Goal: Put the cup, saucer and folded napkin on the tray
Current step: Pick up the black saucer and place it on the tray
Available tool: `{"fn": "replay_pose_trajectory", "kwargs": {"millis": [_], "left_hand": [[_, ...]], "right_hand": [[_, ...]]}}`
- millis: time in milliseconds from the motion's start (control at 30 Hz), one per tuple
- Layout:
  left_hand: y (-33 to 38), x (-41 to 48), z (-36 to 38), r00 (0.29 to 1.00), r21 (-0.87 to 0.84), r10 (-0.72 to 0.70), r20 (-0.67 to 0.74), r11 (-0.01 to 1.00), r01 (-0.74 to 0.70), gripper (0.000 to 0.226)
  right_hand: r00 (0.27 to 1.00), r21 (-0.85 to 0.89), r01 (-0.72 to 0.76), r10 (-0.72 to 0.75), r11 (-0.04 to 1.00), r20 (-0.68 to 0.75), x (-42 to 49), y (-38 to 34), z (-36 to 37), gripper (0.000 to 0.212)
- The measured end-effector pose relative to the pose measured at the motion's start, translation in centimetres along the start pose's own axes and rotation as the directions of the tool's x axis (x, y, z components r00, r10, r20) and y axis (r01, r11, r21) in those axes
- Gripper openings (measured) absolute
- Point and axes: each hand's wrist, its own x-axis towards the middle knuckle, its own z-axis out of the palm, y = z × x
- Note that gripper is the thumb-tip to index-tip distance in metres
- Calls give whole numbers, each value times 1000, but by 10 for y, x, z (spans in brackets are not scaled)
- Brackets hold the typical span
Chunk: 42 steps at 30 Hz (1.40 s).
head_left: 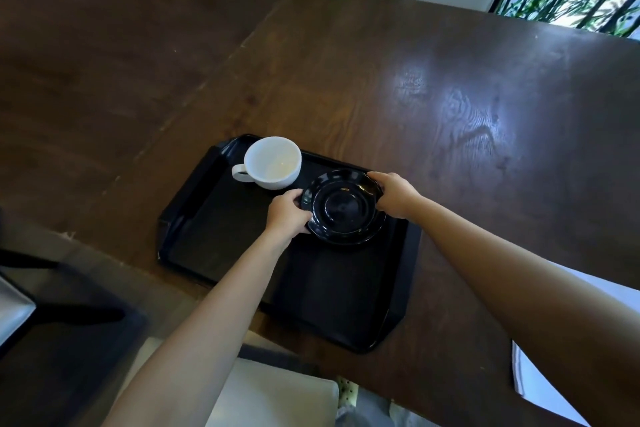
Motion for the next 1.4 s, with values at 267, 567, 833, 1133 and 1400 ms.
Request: {"fn": "replay_pose_trajectory", "kwargs": {"millis": [267, 567, 833, 1133, 1400], "left_hand": [[6, 4, 1, 1000, 74, 6, 22, 997, -8, 43], [15, 4, -3, 998, 252, 24, 50, 967, -36, 55], [64, -20, 13, 956, 522, 195, 219, 804, -284, 56], [119, -57, 81, 904, 534, 192, 383, 752, -386, 54], [145, -98, 167, 870, 514, 203, 450, 737, -438, 52]], "right_hand": [[1000, 14, -10, 10, 1000, -3, -5, -2, 0, 73], [1000, -48, 1, 1, 999, 32, -19, -5, -15, 76], [993, -184, -1, 23, 983, 114, -45, 18, -51, 70], [984, -177, -10, 41, 984, 174, -90, 74, -105, 74], [983, -160, -98, 120, 982, 135, -148, 163, -144, 72]]}}
